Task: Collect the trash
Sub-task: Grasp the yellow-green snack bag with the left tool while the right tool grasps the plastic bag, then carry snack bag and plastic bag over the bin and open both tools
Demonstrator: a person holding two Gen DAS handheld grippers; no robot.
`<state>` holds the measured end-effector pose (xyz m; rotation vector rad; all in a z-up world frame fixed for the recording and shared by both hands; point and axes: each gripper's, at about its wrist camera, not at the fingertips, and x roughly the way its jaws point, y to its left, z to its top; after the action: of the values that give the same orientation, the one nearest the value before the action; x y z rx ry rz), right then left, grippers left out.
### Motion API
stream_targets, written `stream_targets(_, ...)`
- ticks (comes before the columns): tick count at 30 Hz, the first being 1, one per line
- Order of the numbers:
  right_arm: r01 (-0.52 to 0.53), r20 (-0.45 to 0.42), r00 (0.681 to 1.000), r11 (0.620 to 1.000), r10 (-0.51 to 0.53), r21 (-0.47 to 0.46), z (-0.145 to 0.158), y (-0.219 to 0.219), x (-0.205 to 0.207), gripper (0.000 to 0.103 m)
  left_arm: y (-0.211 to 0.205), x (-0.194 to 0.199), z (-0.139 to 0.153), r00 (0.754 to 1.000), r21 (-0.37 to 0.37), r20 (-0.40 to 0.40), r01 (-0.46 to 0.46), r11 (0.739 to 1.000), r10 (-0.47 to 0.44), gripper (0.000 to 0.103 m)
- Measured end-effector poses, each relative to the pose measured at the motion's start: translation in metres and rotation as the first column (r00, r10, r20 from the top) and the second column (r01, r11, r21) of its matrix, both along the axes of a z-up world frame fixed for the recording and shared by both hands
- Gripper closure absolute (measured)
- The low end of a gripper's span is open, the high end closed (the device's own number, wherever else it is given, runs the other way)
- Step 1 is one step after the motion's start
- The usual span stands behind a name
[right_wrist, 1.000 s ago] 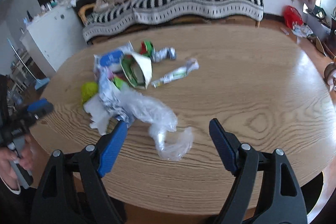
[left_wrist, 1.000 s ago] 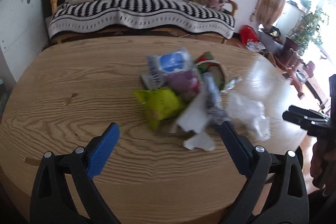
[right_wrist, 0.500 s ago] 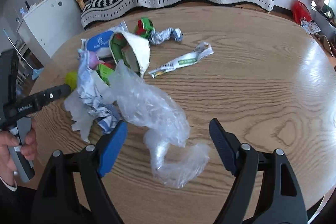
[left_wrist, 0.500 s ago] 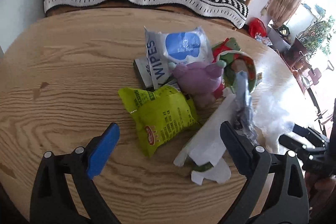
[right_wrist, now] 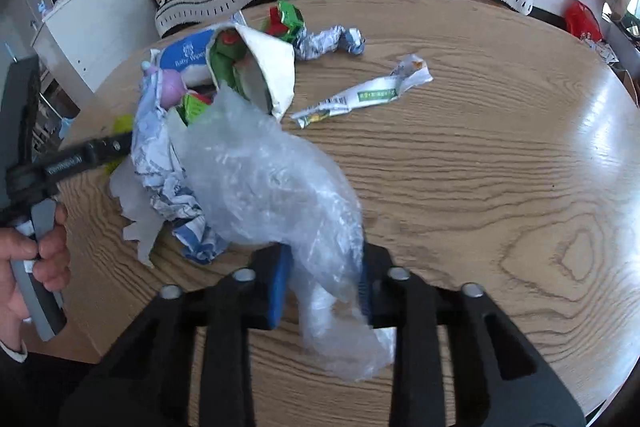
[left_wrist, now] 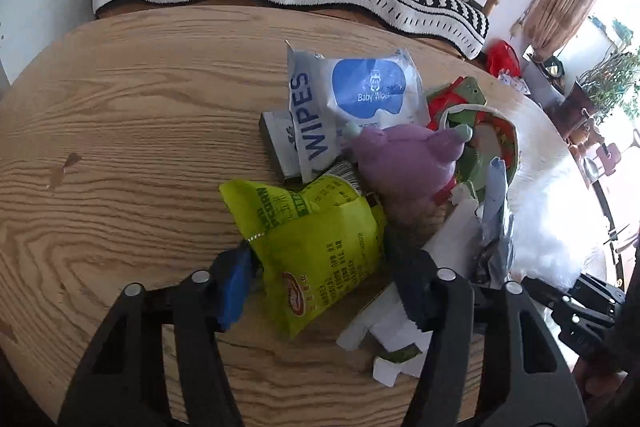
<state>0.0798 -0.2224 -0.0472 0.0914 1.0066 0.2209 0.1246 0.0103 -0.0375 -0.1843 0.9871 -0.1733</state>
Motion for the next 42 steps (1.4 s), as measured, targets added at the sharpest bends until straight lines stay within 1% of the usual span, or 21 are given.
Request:
stream_targets(1, 0.003, 0.01, 1.0, 1.0, -0.003, 0.002, 0.004, -0.001, -0.002, 0.079, 0.001, 0.0, 0.002, 1.0, 0.018, 0.003, -0.012, 1.0, 0.012, 0.052)
stream_targets(3, 0.01, 0.025, 1.0, 1.0, -0.01, 0.007, 0.011, -0.004, -0.005, 0.079, 0.003, -0.002, 0.007, 0.999, 0.05, 0.003, -0.038, 0.998, 0.038, 0.053)
stream_targets(7, 0.024, 0.051, 0.998, 1.0, -0.025, 0.014, 0.023, -0.012, -0.011, 0.08, 0.01, -0.005, 0.019, 0.998, 0.06, 0.017, -0.055, 0.997, 0.054, 0.054)
stream_targets(12, 0.044, 0.058, 0.997, 0.999, -0.045, 0.014, 0.029, -0.027, -0.017, 0.08, 0.014, -0.008, 0.031, 0.997, 0.063, 0.034, -0.073, 0.995, 0.071, 0.054)
stream_targets(17, 0.086, 0.074, 0.993, 0.996, -0.087, 0.016, 0.04, -0.053, -0.027, 0.08, 0.004, -0.017, 0.048, 0.995, 0.118, 0.083, -0.073, 0.99, 0.064, 0.054)
stream_targets(20, 0.128, 0.091, 0.987, 0.992, -0.129, 0.013, 0.049, -0.078, -0.039, 0.08, -0.014, -0.027, 0.065, 0.992, 0.107, 0.127, -0.037, 0.994, 0.024, 0.054)
stream_targets(22, 0.164, 0.1, 0.981, 0.986, -0.165, 0.014, 0.055, -0.099, -0.049, 0.08, -0.039, -0.034, 0.073, 0.988, 0.09, 0.15, 0.012, 0.996, -0.026, 0.054)
stream_targets(25, 0.232, 0.111, 0.966, 0.973, -0.232, 0.015, 0.063, -0.138, -0.069, 0.08, -0.091, -0.046, 0.079, 0.976, 0.079, 0.178, 0.117, 0.99, -0.129, 0.054)
stream_targets(27, 0.288, 0.114, 0.951, 0.958, -0.288, 0.017, 0.067, -0.17, -0.086, 0.08, -0.129, -0.055, 0.08, 0.961, 0.068, 0.186, 0.196, 0.978, -0.205, 0.054)
stream_targets(28, 0.323, 0.114, 0.94, 0.946, -0.323, 0.018, 0.069, -0.19, -0.097, 0.08, -0.155, -0.061, 0.079, 0.947, 0.062, 0.191, 0.25, 0.966, -0.258, 0.054)
stream_targets(30, 0.379, 0.116, 0.919, 0.925, -0.378, 0.015, 0.07, -0.22, -0.114, 0.08, -0.194, -0.072, 0.078, 0.922, 0.052, 0.194, 0.331, 0.942, -0.334, 0.054)
stream_targets(31, 0.408, 0.114, 0.906, 0.913, -0.407, 0.014, 0.069, -0.236, -0.125, 0.08, -0.219, -0.081, 0.077, 0.902, 0.047, 0.196, 0.382, 0.923, -0.384, 0.054)
stream_targets(32, 0.445, 0.104, 0.89, 0.895, -0.444, 0.014, 0.068, -0.258, -0.138, 0.08, -0.245, -0.091, 0.076, 0.877, 0.046, 0.203, 0.436, 0.899, -0.435, 0.054)
stream_targets(33, 0.482, 0.097, 0.871, 0.876, -0.481, 0.013, 0.065, -0.278, -0.152, 0.08, -0.262, -0.098, 0.075, 0.859, 0.048, 0.206, 0.469, 0.882, -0.468, 0.054)
stream_targets(34, 0.51, 0.091, 0.856, 0.86, -0.509, 0.012, 0.063, -0.293, -0.161, 0.08, -0.293, -0.112, 0.072, 0.827, 0.045, 0.205, 0.526, 0.85, -0.523, 0.054)
stream_targets(35, 0.56, 0.073, 0.826, 0.829, -0.559, 0.011, 0.059, -0.319, -0.178, 0.08, -0.314, -0.12, 0.07, 0.806, 0.039, 0.201, 0.561, 0.827, -0.556, 0.054)
stream_targets(36, 0.593, 0.063, 0.803, 0.805, -0.592, 0.015, 0.055, -0.337, -0.191, 0.08, -0.332, -0.128, 0.068, 0.786, 0.035, 0.197, 0.591, 0.806, -0.586, 0.054)
stream_targets(37, 0.631, 0.05, 0.774, 0.776, -0.631, 0.018, 0.052, -0.357, -0.206, 0.08, -0.361, -0.142, 0.065, 0.752, 0.031, 0.193, 0.637, 0.77, -0.63, 0.054)
stream_targets(39, 0.689, 0.018, 0.724, 0.724, -0.689, -0.001, 0.044, -0.388, -0.228, 0.08, -0.401, -0.163, 0.057, 0.701, 0.013, 0.18, 0.7, 0.714, -0.69, 0.054)
stream_targets(40, 0.718, -0.005, 0.696, 0.696, -0.718, -0.009, 0.038, -0.405, -0.239, 0.08, -0.424, -0.175, 0.052, 0.682, -0.02, 0.173, 0.724, 0.69, -0.71, 0.054)
stream_targets(42, 0.752, -0.056, 0.658, 0.659, -0.751, -0.011, 0.025, -0.43, -0.255, 0.08, -0.463, -0.19, 0.04, 0.656, -0.078, 0.142, 0.754, 0.652, -0.741, 0.054)
